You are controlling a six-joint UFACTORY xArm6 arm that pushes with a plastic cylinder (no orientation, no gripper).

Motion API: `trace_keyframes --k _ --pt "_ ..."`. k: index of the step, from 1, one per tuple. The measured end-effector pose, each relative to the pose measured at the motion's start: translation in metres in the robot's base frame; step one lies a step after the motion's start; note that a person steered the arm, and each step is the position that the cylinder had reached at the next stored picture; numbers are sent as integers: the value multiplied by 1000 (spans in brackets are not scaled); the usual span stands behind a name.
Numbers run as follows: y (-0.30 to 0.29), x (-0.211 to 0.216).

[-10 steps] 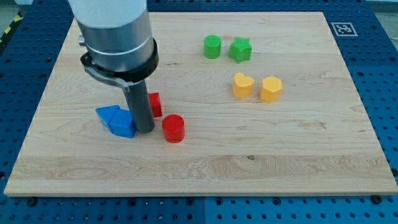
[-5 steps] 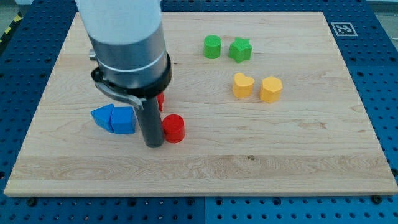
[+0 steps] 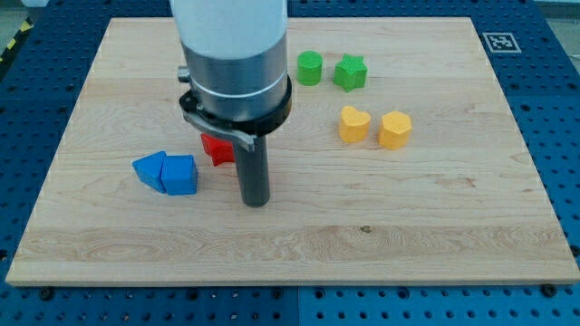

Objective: Slide red circle below red star

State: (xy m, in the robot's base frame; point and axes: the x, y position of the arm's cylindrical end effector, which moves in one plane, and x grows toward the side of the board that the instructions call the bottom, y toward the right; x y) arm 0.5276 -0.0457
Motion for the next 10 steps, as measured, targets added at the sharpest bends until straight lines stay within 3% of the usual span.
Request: trace_keyframes --k 3,8,10 --pt "-9 -36" --pt "-61 -43" --pt "-61 -120"
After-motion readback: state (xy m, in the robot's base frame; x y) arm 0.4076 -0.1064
